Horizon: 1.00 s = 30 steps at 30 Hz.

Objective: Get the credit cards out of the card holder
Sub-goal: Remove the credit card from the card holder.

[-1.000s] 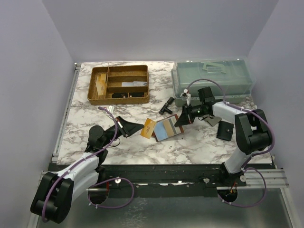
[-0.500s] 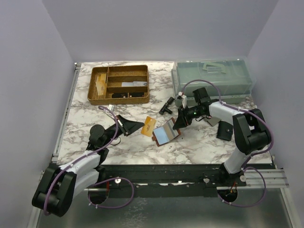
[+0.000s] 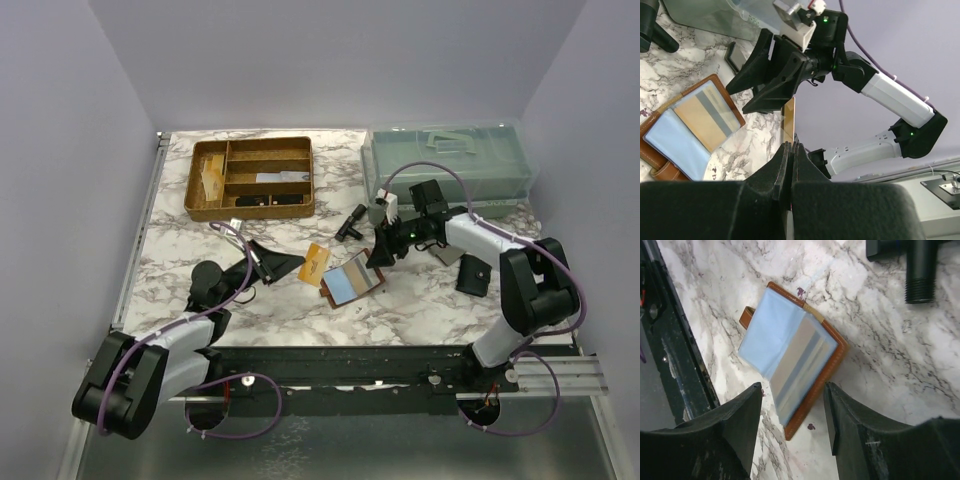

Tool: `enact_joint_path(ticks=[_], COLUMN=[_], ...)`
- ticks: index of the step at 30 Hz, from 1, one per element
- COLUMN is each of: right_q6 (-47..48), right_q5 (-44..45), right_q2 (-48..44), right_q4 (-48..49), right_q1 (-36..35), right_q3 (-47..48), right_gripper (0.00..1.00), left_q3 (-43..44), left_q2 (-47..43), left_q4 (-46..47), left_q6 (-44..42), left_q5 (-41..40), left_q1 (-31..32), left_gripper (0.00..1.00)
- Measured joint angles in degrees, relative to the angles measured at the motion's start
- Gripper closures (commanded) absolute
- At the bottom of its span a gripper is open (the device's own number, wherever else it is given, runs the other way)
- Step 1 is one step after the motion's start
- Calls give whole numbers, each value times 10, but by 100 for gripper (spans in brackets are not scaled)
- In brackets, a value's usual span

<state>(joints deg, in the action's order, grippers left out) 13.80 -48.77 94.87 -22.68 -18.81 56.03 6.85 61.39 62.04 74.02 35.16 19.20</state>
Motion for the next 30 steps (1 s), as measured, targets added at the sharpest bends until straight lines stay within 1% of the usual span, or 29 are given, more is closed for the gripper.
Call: enact_joint_path(ticks=[3,6,8,10,12,17,25,27,29,30], right_q6=[8,24,39,52,59,35,-46,-65,-83,-92], right_q5=[23,25,-2,-44,-91,-178,-273,-294,-311,-320], right_q2=[-22,-50,-74,-96,-110,-99,-65,-60,-56,-55], right_q4=[0,0,-2,-2,-2,7,43,54,67,75], right_q1=[0,0,0,1,1,1,1,1,1,1], right_q3=[1,1,1,1,1,-1,-18,-18,-19,-20], right_gripper=[37,27,20,14,13,12,13,16,25,32], left_q3=[0,2,7,14,26,52,84,92,99,102], left_q2=[10,21,34,47,67,110,153,167,180,186], left_q4=[8,13,17,21,26,45,68,76,84,87], left_q6=[2,2,1,-1,-5,-13,-19,-19,-19,-19], left_q5=[1,1,1,2,1,0,-3,-4,-5,-5], left_q1=[3,14,29,42,64,107,130,135,140,141], left_gripper=[100,100,100,100,100,100,100,100,100,100])
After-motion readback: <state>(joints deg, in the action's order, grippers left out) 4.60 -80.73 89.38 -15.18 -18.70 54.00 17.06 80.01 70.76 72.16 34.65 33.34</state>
